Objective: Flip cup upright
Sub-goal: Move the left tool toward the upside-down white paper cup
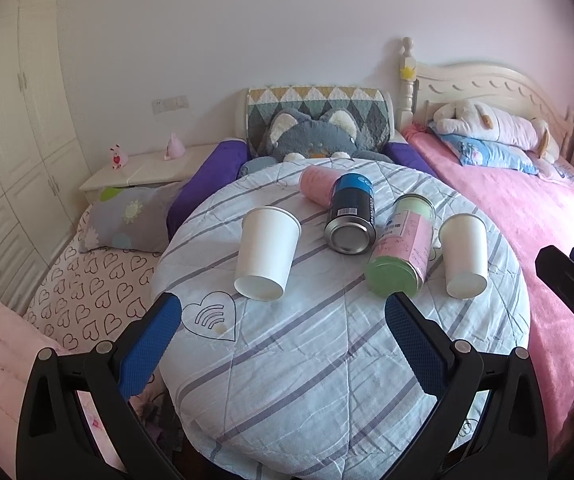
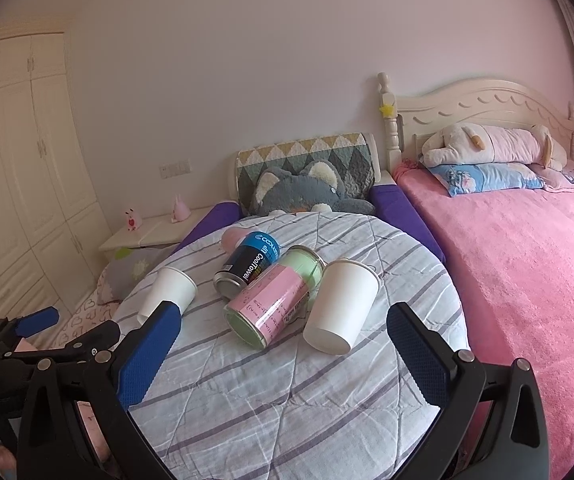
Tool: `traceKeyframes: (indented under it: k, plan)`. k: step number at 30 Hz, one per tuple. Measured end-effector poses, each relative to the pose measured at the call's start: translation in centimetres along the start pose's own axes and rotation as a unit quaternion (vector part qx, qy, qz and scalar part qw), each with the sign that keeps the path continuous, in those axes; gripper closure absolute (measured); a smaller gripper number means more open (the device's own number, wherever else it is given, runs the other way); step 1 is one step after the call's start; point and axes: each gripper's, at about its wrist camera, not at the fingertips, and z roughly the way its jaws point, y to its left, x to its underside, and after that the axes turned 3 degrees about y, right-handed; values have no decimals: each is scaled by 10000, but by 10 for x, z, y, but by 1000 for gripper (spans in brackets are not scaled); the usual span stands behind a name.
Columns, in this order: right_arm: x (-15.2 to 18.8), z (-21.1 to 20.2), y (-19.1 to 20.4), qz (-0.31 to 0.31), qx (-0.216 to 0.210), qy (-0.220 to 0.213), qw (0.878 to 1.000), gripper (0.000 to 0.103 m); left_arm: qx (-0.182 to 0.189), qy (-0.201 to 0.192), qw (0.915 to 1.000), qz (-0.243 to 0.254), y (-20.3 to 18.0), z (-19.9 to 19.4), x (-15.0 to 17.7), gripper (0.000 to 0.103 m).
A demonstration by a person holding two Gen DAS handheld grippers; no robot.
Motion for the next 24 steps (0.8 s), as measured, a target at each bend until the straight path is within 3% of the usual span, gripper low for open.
traceKeyframes:
  k: [24]
  plan:
    - [-6, 37, -12, 38, -122, 273, 9995, 0, 82, 78, 9999, 11, -6, 22, -24, 0]
